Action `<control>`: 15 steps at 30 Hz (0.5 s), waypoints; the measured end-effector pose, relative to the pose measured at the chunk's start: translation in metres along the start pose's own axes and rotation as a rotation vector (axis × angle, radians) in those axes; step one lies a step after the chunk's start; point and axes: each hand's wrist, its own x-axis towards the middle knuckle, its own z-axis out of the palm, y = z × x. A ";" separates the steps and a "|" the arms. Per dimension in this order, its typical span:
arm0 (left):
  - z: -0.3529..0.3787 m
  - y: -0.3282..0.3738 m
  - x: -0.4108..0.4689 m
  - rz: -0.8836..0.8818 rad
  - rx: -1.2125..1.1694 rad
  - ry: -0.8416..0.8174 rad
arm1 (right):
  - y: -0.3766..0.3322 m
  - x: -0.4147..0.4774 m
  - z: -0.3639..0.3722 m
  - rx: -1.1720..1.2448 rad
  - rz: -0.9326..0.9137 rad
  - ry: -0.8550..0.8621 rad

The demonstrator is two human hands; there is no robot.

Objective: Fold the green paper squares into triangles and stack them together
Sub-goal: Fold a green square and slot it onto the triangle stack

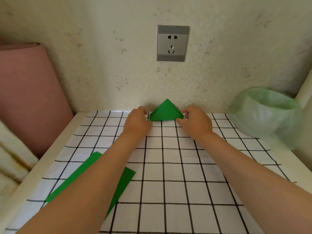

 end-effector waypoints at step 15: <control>-0.110 -0.038 -0.141 0.206 0.173 -0.228 | -0.120 -0.130 -0.013 0.081 -0.529 -0.442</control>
